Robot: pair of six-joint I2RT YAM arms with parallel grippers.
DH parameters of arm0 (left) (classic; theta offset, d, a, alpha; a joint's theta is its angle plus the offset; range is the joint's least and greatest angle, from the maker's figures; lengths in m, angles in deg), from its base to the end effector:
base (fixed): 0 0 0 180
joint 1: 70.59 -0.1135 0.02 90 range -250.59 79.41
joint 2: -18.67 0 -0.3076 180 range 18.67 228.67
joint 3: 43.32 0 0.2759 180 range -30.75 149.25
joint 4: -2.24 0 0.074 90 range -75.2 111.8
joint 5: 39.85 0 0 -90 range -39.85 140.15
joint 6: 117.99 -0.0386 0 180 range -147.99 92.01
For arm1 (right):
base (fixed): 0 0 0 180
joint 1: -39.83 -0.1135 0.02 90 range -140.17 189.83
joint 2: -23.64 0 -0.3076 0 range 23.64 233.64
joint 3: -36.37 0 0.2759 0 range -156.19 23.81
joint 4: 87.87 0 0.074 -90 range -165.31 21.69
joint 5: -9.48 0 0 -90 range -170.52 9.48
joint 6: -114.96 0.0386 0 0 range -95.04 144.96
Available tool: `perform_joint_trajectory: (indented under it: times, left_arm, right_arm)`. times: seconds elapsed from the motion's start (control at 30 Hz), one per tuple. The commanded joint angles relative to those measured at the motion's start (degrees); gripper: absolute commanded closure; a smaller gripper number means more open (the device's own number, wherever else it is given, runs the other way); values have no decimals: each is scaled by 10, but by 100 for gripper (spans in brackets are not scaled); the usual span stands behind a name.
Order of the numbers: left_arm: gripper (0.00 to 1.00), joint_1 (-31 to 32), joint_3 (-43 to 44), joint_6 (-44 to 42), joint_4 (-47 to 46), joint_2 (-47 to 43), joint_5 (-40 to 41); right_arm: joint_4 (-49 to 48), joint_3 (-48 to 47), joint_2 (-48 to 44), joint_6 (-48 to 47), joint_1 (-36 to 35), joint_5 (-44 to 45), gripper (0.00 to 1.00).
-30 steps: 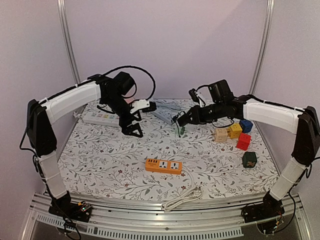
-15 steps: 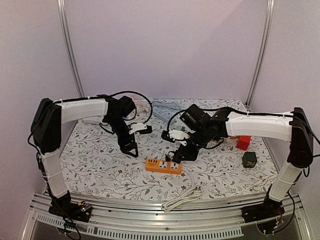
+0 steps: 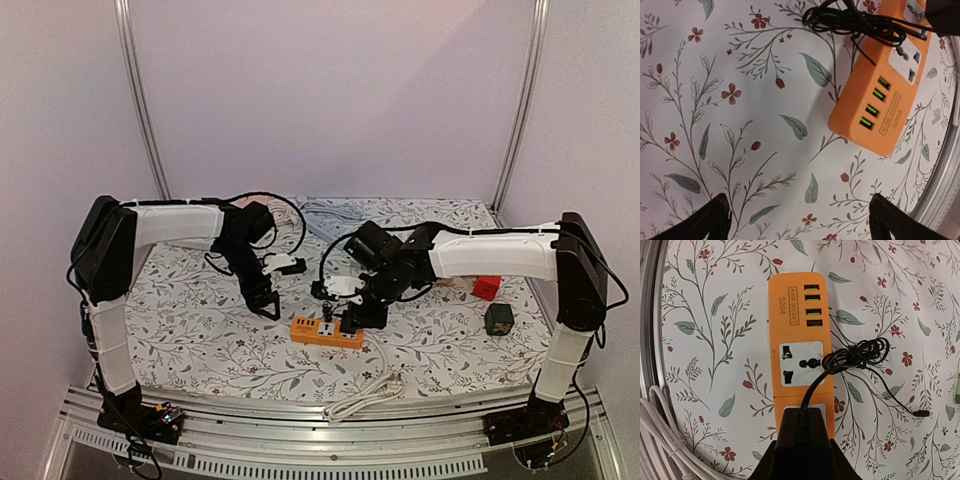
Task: Insert the plug
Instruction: Insert the plug into the socket.
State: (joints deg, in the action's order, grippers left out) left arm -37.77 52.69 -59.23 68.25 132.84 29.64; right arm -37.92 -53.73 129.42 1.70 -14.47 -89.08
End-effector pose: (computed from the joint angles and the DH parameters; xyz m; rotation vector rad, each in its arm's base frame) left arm 0.3450 -0.2386 0.1986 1.6130 2.5263 -0.5443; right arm 0.2378 0.3408 0.2328 -1.7567 2.1155 0.3571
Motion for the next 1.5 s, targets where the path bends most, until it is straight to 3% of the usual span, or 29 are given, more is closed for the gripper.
perform_joint_trajectory:
  times: [0.0, 0.63, 1.03, 1.23, 1.47]
  left_arm:
    - [4, 0, 0, 8, -10, 8, -5]
    - [4, 0, 14, -1, -4, 8, 3]
    - [4, -4, 14, -1, -4, 3, 2]
    - [4, -7, 16, -4, -4, 2, 3]
    - [4, -15, 4, -12, -2, -19, 6]
  right_arm:
    - [19, -1, 22, -33, -7, -12, 100]
    - [94, -15, 39, -60, -20, 67, 100]
    - [70, 13, 49, -39, -21, 11, 100]
    - [40, 52, 47, -40, -21, 32, 100]
    - [36, 47, 112, -32, -25, 68, 100]
